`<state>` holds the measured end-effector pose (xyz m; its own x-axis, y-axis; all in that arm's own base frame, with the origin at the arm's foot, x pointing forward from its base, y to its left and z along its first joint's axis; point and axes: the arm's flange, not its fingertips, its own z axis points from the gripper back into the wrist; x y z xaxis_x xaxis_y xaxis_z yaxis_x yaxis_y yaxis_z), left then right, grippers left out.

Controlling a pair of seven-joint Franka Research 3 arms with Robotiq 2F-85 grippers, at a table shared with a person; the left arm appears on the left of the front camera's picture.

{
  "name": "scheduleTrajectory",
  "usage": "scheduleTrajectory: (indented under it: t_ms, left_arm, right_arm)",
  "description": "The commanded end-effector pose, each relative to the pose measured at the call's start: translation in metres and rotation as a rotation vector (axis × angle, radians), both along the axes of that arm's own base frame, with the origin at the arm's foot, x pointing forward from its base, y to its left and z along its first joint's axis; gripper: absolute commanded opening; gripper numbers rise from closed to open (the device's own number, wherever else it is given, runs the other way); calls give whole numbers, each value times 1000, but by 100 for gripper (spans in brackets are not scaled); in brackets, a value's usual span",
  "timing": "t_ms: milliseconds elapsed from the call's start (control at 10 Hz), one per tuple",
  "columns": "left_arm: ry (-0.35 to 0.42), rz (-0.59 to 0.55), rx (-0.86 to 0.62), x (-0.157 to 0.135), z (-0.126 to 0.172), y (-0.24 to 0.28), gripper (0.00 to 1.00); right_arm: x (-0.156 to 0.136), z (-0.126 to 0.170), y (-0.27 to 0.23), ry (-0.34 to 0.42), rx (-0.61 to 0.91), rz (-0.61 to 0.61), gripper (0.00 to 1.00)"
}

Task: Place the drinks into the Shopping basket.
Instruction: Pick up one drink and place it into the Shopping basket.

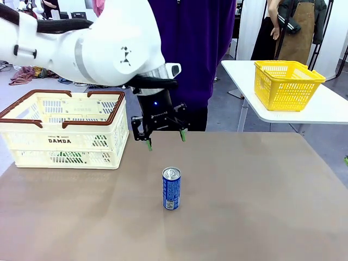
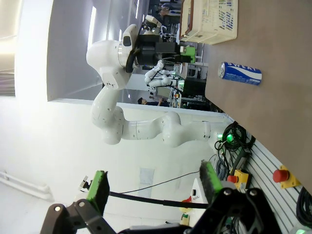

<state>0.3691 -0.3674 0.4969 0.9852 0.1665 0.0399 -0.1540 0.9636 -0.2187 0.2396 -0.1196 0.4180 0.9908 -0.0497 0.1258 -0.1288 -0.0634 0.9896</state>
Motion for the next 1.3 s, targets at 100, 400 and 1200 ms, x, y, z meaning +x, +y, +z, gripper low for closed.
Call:
scheduleTrajectory:
  t_ms: [100, 400, 1200]
  left_arm:
    - [-29, 52, 67, -3, -29, -16, 100]
    - [-28, 4, 141, -10, -60, -34, 100]
    - [87, -115, 157, -7, -107, -45, 100]
  right_arm:
    - [2, 3, -1, -16, 15, -5, 100]
    - [2, 3, -1, -16, 15, -5, 100]
    - [2, 3, -1, -16, 15, -5, 100]
